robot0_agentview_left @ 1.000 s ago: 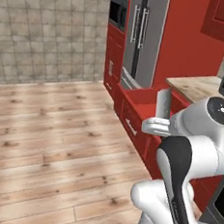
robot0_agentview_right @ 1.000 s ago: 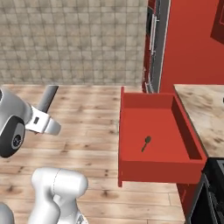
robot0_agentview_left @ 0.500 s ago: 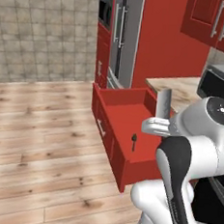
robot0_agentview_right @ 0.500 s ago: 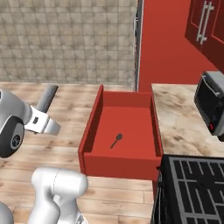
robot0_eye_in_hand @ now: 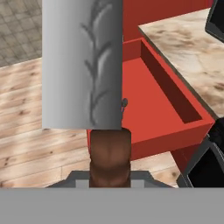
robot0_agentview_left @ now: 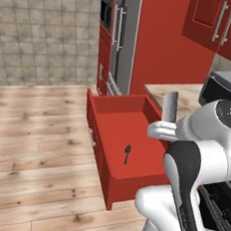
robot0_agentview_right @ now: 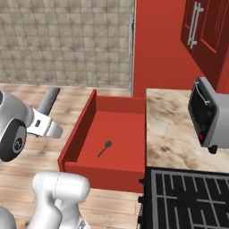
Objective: Pick up the metallic utensils from the counter and place them in the open drawer. Make sure not to pick up any wooden utensils.
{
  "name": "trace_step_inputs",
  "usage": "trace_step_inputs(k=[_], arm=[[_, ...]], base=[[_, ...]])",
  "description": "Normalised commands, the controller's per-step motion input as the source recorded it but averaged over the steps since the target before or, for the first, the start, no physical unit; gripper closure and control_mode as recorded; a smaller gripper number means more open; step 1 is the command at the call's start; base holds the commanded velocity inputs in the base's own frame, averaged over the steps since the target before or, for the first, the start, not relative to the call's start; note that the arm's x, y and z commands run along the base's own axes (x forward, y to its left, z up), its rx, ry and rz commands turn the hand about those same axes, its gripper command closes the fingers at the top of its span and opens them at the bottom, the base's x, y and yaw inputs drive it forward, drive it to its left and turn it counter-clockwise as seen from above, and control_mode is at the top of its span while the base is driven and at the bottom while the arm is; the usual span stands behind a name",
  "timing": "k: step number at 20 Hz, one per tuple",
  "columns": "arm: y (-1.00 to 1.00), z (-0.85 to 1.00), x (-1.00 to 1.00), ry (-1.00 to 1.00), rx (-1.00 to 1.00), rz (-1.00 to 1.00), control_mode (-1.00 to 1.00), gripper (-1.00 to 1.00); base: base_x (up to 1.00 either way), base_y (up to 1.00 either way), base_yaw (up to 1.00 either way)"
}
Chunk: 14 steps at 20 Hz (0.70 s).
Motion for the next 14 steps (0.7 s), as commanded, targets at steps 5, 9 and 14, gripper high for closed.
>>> trace_step_inputs(k=[5, 9, 14], arm=[[0.00, 0.00, 0.00, 0.00, 0.00, 0.00, 1.00, 1.00], [0.00, 0.00, 0.00, 0.00, 0.00, 0.00, 1.00, 1.00], [0.00, 0.00, 0.00, 0.00, 0.00, 0.00, 1.00, 1.00]], base=[[0.71, 0.00, 0.00], [0.25, -0.27, 0.01], [0.00, -0.71, 0.02]])
